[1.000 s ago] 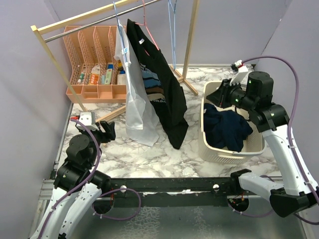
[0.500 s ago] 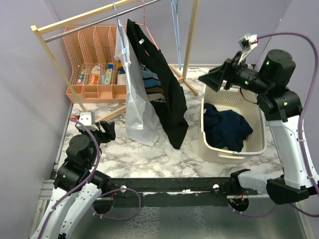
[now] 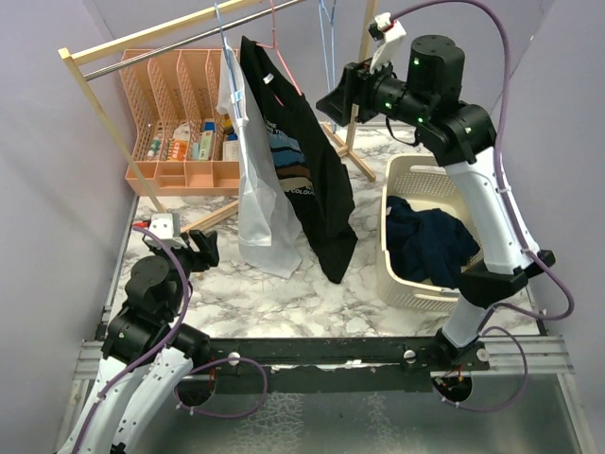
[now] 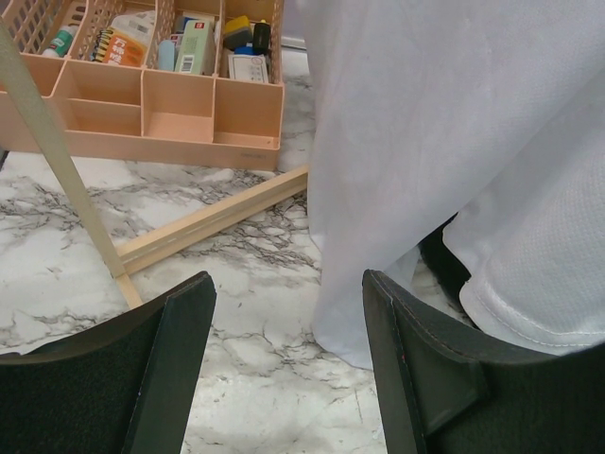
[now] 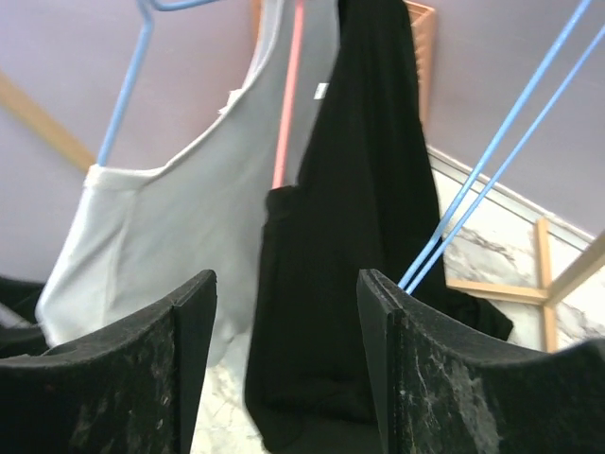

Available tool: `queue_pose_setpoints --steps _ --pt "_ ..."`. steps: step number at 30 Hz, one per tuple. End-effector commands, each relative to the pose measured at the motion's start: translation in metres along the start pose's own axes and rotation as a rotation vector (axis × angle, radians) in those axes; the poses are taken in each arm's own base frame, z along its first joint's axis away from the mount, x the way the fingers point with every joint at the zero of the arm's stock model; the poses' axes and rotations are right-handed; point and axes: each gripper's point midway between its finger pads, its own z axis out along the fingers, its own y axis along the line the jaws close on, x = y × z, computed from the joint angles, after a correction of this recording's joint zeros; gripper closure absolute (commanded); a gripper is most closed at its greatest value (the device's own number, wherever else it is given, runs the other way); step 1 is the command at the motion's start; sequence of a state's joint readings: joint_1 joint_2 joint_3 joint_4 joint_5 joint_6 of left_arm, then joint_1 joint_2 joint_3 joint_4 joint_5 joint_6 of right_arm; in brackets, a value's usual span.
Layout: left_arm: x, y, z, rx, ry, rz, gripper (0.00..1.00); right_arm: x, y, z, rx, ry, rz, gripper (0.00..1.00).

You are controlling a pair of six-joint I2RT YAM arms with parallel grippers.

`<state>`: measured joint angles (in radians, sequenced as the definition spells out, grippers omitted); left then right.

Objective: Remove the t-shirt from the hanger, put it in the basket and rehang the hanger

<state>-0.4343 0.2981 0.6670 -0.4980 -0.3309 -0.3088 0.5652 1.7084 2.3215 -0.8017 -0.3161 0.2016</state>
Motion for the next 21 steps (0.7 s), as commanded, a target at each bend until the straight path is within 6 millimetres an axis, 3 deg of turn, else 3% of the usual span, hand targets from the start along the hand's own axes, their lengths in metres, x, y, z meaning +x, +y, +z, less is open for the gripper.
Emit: queue_pose_setpoints --steps 1,10,21 --pt "-0.005 0.003 -0.002 -0.015 -0.024 -0.017 0.34 0.008 -0.014 0.014 0.141 0.033 -0.048 0.40" --pt "-0.006 0.004 -0.003 -0.019 -0.030 -0.019 0.34 0.014 -0.010 0.028 0.151 0.025 -0.056 0.41" --pt "-0.006 0.004 -0.003 -0.020 -0.033 -0.020 0.34 0.045 -0.005 0.049 0.181 0.098 -0.071 0.47"
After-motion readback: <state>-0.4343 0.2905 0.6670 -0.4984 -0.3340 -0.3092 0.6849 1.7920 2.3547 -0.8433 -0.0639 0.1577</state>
